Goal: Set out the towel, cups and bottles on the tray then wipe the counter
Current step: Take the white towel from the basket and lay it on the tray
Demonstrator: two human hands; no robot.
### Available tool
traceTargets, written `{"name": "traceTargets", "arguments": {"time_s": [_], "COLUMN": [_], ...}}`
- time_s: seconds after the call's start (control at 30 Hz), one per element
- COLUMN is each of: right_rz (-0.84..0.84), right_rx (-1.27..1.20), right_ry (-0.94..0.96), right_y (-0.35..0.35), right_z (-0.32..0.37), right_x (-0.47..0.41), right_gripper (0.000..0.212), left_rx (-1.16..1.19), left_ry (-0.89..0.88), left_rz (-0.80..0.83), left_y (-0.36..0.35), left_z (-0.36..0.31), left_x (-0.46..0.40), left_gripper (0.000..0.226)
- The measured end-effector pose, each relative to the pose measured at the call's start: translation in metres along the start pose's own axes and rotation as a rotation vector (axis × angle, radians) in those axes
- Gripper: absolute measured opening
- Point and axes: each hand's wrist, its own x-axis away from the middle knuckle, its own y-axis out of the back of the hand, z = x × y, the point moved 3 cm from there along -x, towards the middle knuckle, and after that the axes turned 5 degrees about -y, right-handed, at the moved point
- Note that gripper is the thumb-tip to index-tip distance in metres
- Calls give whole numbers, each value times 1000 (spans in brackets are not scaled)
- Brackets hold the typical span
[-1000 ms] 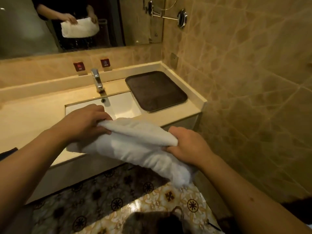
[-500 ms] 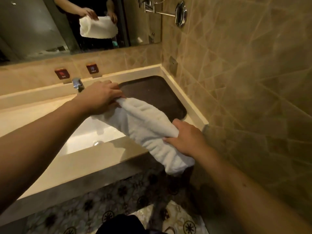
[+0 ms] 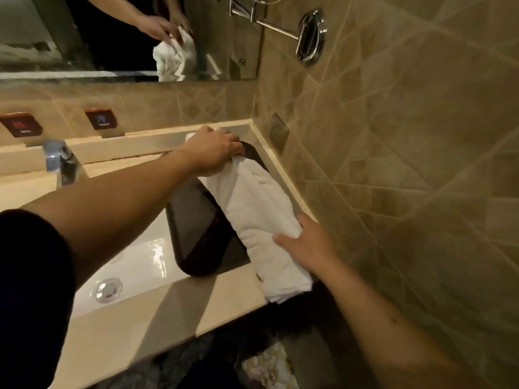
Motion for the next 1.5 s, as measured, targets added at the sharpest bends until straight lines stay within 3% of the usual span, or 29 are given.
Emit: {"name": "traceTargets", "arguments": {"time_s": [0.13,0.37,0.57,0.63,0.73,0.8,0.87,0.93,1.03,1.3,1.5], "right_rz": [-10,-104,-118,-221,-392,-386,-267,-109,41,97,99], "right_rx": [29,145,336,516,737,695,725,837,982,975,951], "right_ry": [-89,-245,-308,-178,112,348,442,424,394,447,459], "right_y": [-5,-10,-11,-13,-33,-60,-86,-102,-105,-96,-91], "right_z": [12,18,15,22,36,44,43,31,9,-14,-9], "right_x": [-52,-112,-138,-138,-130,-123,-118,-116,-116,-115,-109], "right_gripper": [62,65,68,67,61,53,51,48,47,53,47], "left_rx": [37,156,208,268,456,677,928,1144,1298,1274,1158], "left_ry": [-54,-73,-94,30,520,789,876,801,639,587,577], "left_rz": [13,19,-15,-68,-180,-211,-128,-42,-76,37,7], "left_y": [-45,-108,-139,-146,-158,-170,-186,-198,-205,-221,-210], "left_z": [31,57,53,53,56,52,47,42,36,43,41], "left_x": [-56,-126,-161,-159,-134,-114,-103,-102,-109,-122,-104], "left_gripper": [40,52,40,39,67,86,98,98,83,95,81]}}
